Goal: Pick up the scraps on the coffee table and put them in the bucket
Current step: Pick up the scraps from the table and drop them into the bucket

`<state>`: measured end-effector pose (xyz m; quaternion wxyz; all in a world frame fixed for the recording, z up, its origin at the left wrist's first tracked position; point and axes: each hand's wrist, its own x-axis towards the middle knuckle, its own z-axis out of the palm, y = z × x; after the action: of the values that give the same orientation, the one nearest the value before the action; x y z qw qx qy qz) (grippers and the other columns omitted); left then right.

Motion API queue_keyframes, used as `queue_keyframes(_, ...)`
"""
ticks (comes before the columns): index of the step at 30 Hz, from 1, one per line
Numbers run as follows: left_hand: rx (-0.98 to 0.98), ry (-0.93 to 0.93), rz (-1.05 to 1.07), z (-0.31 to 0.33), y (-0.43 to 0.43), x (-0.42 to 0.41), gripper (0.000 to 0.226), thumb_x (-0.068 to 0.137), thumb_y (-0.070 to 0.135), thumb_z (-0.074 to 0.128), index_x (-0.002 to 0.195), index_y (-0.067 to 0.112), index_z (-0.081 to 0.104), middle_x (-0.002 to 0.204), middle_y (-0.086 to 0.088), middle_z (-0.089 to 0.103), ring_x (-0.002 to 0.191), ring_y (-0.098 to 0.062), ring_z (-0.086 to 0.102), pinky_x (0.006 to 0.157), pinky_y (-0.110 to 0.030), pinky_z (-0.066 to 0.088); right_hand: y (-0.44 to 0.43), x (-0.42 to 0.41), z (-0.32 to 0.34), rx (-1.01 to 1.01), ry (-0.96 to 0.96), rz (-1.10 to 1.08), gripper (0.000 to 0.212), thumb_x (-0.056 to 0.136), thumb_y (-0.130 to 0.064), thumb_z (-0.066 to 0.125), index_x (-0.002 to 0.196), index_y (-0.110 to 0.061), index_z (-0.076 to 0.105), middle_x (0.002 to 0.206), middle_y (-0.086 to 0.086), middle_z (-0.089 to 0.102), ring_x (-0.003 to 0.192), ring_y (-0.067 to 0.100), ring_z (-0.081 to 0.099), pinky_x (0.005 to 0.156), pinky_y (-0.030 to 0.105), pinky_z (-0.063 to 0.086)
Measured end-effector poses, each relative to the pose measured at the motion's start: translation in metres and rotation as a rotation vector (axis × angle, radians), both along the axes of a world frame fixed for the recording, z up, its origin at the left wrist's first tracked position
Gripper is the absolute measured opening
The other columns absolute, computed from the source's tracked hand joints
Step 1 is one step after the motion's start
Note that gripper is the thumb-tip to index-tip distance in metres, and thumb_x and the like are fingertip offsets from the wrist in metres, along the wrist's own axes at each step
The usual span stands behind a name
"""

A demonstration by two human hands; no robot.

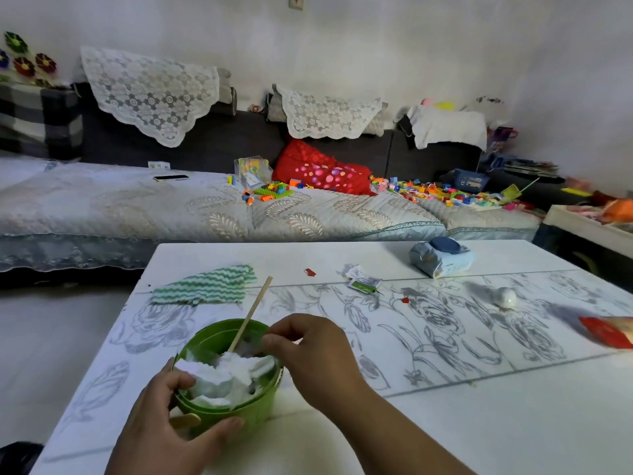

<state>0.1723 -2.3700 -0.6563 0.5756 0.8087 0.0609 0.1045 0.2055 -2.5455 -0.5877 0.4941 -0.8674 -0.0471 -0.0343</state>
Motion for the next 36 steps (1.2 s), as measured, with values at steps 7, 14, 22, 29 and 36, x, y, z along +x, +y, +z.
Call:
queue_keyframes(7,0.0,-0.028,-0.024,-0.012,-0.019,0.02,0.098,0.0,0.069,0.079,0.084,0.029,0.049,0.112,-0.013,0.057,0.096,-0.033,0.06,0.071,-0.034,0.053,-0.096,0.032,-0.04,-0.358,0.212,-0.187,0.036,0.085,-0.03,0.059,0.121,-0.025,0.064,0.117,-0.006,0.067,0.105,0.01,0.061,0.085,0.02,0.044)
queue_keyframes(14,-0.036,0.002,-0.1,-0.005,-0.046,0.048,0.105,-0.006,0.071,0.075,0.084,0.023,0.049,0.095,0.0,0.059,0.086,-0.022,0.061,0.059,-0.018,0.054,-0.127,0.072,-0.065,-0.47,0.325,-0.228,0.014,0.074,-0.027,0.063,0.076,-0.015,0.071,0.082,0.008,0.067,0.076,0.024,0.064,0.065,0.029,0.05)
queue_keyframes(22,0.068,-0.004,-0.103,0.0,-0.09,0.084,0.08,0.007,0.066,0.078,0.078,0.038,0.053,0.098,0.007,0.058,0.089,-0.016,0.06,0.059,-0.012,0.05,-0.127,0.088,-0.074,-0.596,0.283,-0.088,0.024,0.087,-0.019,0.054,0.103,-0.019,0.072,0.111,0.007,0.063,0.103,0.028,0.062,0.079,0.028,0.047)
queue_keyframes(29,0.099,-0.002,-0.095,-0.001,-0.112,0.103,0.058,0.048,0.018,0.092,0.082,0.031,0.047,0.107,-0.008,0.055,0.093,-0.025,0.058,0.073,-0.034,0.047,-0.125,0.074,-0.083,-0.628,0.218,-0.071,0.029,0.085,-0.036,0.056,0.098,-0.014,0.069,0.105,0.007,0.05,0.104,0.031,0.054,0.073,0.03,0.035)
queue_keyframes(36,0.131,0.009,-0.139,0.004,-0.118,0.105,0.054,0.053,0.012,0.089,0.085,0.026,0.048,0.111,-0.011,0.054,0.091,-0.027,0.059,0.071,-0.033,0.044,-0.127,0.086,-0.073,-0.534,0.341,-0.084,0.023,0.079,-0.035,0.068,0.082,-0.012,0.067,0.088,0.009,0.05,0.077,0.027,0.051,0.059,0.023,0.035)
